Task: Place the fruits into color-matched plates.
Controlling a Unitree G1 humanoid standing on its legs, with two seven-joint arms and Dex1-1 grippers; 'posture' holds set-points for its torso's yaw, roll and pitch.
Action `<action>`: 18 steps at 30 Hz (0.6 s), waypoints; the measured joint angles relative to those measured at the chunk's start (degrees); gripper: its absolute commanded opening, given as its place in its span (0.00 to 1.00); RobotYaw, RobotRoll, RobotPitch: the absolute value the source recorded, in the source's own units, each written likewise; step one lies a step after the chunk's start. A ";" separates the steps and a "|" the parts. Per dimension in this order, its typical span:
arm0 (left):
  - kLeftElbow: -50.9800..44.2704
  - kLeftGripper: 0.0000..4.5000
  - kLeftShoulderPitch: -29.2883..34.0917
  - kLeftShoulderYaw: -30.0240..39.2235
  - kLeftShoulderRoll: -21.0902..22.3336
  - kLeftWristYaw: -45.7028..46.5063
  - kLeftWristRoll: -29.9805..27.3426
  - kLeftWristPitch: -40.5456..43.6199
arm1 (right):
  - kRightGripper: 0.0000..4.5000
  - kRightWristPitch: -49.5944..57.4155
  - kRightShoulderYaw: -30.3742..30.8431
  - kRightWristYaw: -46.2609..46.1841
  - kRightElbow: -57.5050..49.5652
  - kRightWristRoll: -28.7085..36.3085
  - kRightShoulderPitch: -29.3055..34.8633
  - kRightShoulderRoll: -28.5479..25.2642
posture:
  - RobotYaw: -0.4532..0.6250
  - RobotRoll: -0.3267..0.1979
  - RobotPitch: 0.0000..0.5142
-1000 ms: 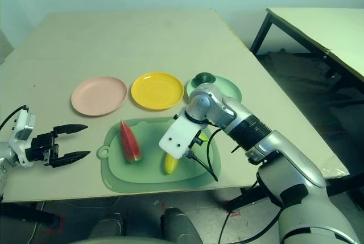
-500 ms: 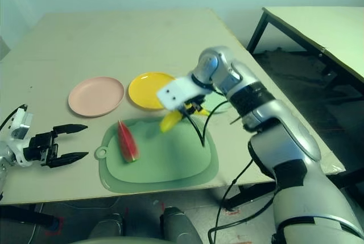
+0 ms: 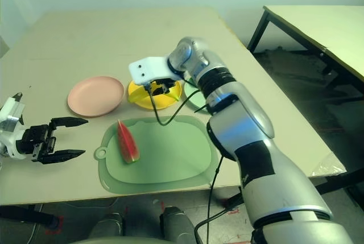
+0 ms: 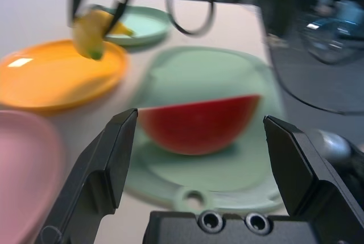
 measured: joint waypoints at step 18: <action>2.67 1.00 -0.20 0.04 -1.60 16.82 8.14 0.33 | 0.36 1.84 -1.25 -18.82 6.37 -7.63 2.48 2.18 | 0.41 0.62 0.08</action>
